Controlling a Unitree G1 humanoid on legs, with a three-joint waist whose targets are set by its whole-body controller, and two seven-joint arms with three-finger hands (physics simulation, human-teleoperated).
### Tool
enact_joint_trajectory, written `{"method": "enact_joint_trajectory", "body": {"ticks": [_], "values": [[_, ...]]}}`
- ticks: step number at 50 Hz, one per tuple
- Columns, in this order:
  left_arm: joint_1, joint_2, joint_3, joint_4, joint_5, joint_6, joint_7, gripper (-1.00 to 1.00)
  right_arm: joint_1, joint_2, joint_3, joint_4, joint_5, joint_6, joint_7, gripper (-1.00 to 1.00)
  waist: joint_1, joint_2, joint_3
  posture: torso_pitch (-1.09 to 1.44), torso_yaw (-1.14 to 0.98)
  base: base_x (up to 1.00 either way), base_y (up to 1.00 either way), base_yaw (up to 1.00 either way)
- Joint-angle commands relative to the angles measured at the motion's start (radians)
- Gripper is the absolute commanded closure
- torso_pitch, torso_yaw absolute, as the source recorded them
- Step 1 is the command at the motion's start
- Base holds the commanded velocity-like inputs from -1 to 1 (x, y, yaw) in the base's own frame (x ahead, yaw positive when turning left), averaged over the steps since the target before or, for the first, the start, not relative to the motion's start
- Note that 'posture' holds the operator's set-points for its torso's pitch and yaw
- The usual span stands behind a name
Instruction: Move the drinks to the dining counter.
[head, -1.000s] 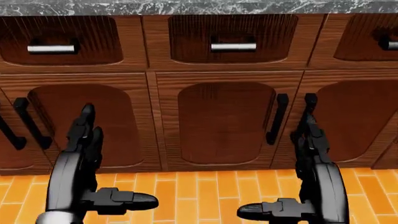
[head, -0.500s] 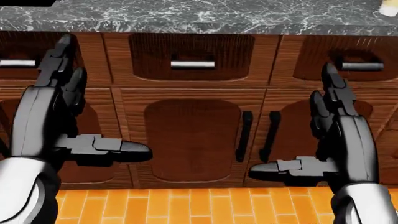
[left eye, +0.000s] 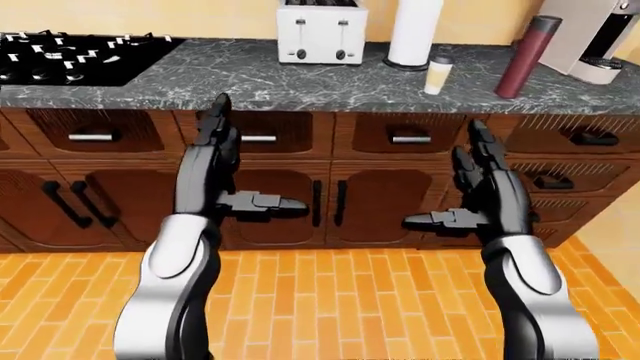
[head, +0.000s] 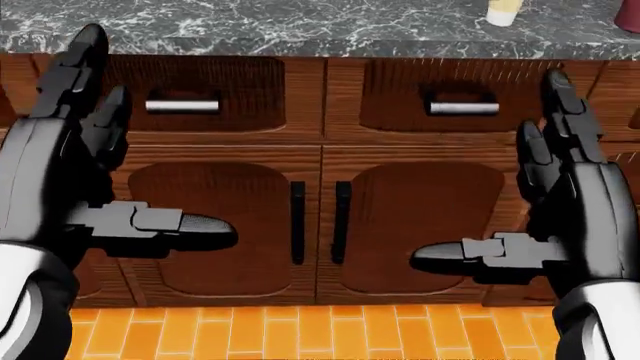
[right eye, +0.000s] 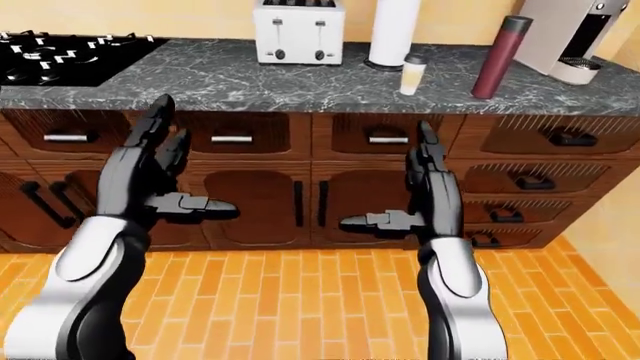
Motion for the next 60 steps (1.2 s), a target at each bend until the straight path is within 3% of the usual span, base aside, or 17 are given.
{"method": "enact_joint_trajectory", "body": {"ticks": [1,3,10,12,13,14,18,21,23,24,25,26,27,30,32,38,60], "values": [[-0.021,0.011,0.0,-0.021,-0.011,-0.009,0.001,-1.0,-0.013,0.0,-0.004,-0.025,-0.002,-0.021,-0.005,-1.0,0.002,0.002,-0.008,0.0,0.0,0.05,-0.7,0.0],[-0.025,0.014,0.0,-0.028,-0.014,0.003,0.004,-1.0,-0.015,-0.001,-0.003,-0.026,-0.002,-0.018,-0.006,-1.0,-0.009,0.002,-0.007,0.0,0.0,0.04,-0.69,0.0],[-0.026,0.016,-0.005,-0.027,-0.017,0.003,0.008,-1.0,-0.016,-0.003,-0.011,-0.037,0.006,-0.008,-0.006,-1.0,-0.004,0.072,0.013,0.0,0.0,0.04,-0.69,0.0],[-0.027,0.017,-0.005,-0.024,-0.017,0.0,0.008,-1.0,-0.013,-0.004,-0.012,-0.035,0.007,-0.012,-0.005,-1.0,-0.003,0.1,0.012,0.0,0.0,0.04,-0.7,0.0],[-0.028,0.017,-0.005,-0.027,-0.017,0.002,0.008,-1.0,-0.013,-0.004,-0.013,-0.036,0.007,-0.012,-0.005,-1.0,0.001,0.132,-0.006,0.0,0.0,0.04,-0.7,0.0],[-0.026,0.017,-0.005,-0.027,-0.017,0.001,0.008,-1.0,-0.012,-0.004,-0.014,-0.036,0.008,-0.013,-0.005,-1.0,0.015,0.099,0.007,0.0,0.0,0.04,-0.69,0.0],[-0.024,0.018,-0.002,-0.023,-0.019,-0.005,0.006,-1.0,-0.009,-0.003,-0.011,-0.028,0.007,-0.023,-0.005,-1.0,0.006,0.117,-0.024,0.0,0.0,0.04,-0.7,0.0],[-0.023,0.018,-0.003,-0.021,-0.02,-0.007,0.005,-1.0,-0.009,-0.003,-0.011,-0.033,0.007,-0.018,-0.006,-1.0,0.015,0.083,-0.006,0.0,0.0,0.04,-0.69,0.0],[-0.022,0.018,-0.003,-0.019,-0.02,-0.009,0.006,-1.0,-0.007,-0.003,-0.011,-0.034,0.007,-0.019,-0.006,-1.0,0.015,0.037,-0.006,0.0,0.0,0.04,-0.7,0.0],[-0.02,0.018,-0.004,-0.018,-0.02,-0.011,0.005,-1.0,-0.007,-0.003,-0.01,-0.036,0.007,-0.016,-0.006,-1.0,0.011,-0.017,-0.023,0.0,0.0,0.04,-0.69,0.0],[-0.018,0.017,-0.006,-0.018,-0.019,-0.013,0.006,-1.0,-0.008,-0.003,-0.01,-0.04,0.007,-0.012,-0.007,-1.0,0.012,-0.042,-0.039,0.0,0.0,0.05,-0.69,0.0],[-0.018,0.017,-0.007,-0.015,-0.019,-0.016,0.005,-1.0,-0.008,-0.003,-0.01,-0.037,0.007,-0.015,-0.006,-1.0,-0.003,-0.009,-0.005,0.0,0.0,0.04,-0.7,0.0],[-0.017,0.017,-0.01,-0.009,-0.017,-0.022,0.005,-1.0,-0.007,-0.003,-0.01,-0.031,0.006,-0.021,-0.005,-1.0,0.002,-0.007,0.0,0.0,0.0,0.04,-0.7,0.0],[-0.02,0.016,-0.011,-0.007,-0.015,-0.021,0.003,-1.0,-0.007,-0.002,-0.009,-0.031,0.004,-0.022,-0.006,-1.0,-0.001,0.03,-0.003,0.0,0.0,0.04,-0.65,0.0],[-0.025,0.019,-0.008,-0.008,-0.014,-0.016,0.001,-1.0,-0.01,-0.003,-0.009,-0.039,0.005,-0.013,-0.007,-1.0,0.0,0.039,-0.004,0.0,0.0,0.04,-0.43,0.0],[-0.04,0.024,0.002,-0.023,-0.019,0.009,0.001,-1.0,-0.032,-0.012,-0.012,-0.058,0.004,0.021,-0.011,-1.0,-0.007,-0.002,-0.002,0.0,0.0,0.07,-0.02,0.0],[-0.106,0.07,0.053,-0.006,-0.082,0.044,0.03,-1.0,-0.081,-0.021,-0.008,-0.084,0.001,0.069,-0.014,-1.0,0.02,0.025,0.02,0.0,0.0,0.32,0.0,0.0]]}}
